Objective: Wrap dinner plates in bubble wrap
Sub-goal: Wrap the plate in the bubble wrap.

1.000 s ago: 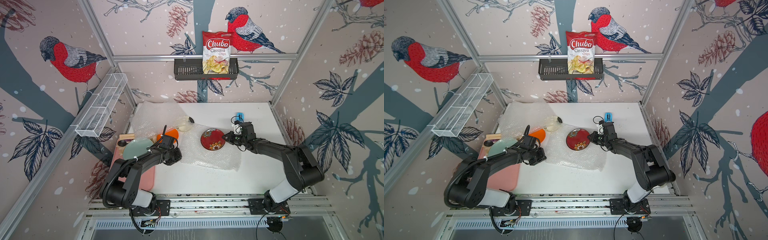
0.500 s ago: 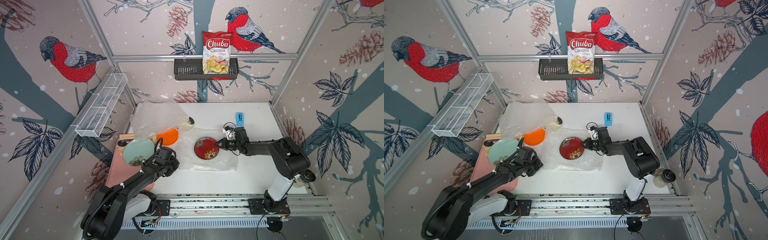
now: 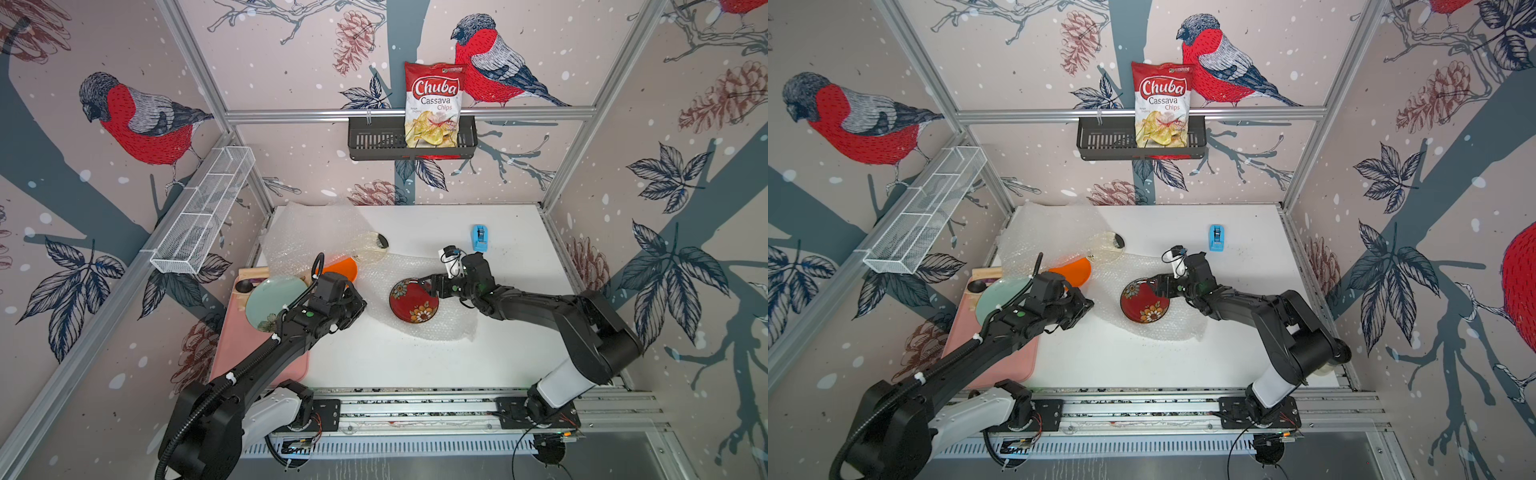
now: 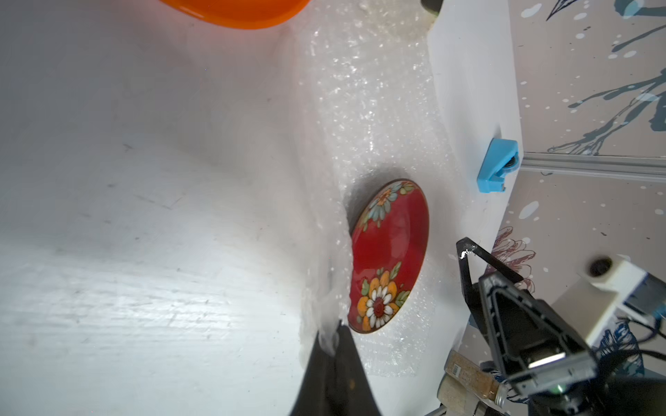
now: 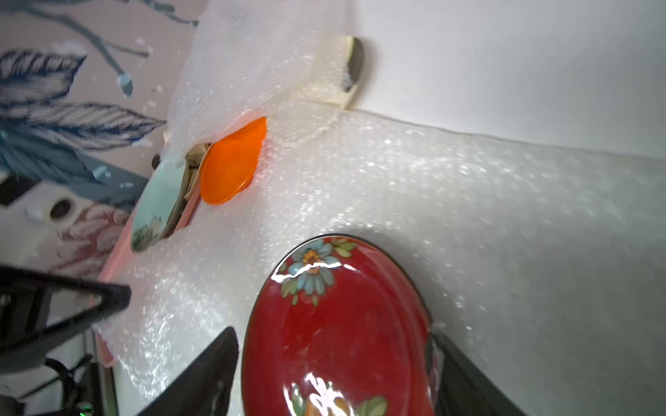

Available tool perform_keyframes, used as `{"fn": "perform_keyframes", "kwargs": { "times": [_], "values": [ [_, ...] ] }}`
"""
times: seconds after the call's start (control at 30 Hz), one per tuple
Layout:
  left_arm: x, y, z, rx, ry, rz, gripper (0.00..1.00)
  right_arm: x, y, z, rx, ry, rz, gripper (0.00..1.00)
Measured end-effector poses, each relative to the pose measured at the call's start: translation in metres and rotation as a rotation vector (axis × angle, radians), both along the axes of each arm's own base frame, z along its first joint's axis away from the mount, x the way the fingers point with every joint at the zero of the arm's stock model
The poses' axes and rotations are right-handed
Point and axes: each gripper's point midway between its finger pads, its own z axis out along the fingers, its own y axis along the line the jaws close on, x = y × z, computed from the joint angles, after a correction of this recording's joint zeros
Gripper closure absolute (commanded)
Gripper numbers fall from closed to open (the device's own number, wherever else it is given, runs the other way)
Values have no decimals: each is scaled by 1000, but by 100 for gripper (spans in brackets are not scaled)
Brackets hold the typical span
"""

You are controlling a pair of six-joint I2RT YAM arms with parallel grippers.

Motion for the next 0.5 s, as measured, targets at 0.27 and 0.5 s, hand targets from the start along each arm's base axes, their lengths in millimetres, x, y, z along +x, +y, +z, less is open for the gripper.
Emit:
{"fn": "perform_keyframes", "kwargs": {
  "times": [0.27, 0.5],
  "values": [
    [9, -18, 14, -38, 1, -51, 100, -69, 86, -4, -143, -229, 343, 13],
    [17, -27, 28, -51, -26, -86, 100, -53, 104, -19, -243, -285, 298, 68]
  ]
}}
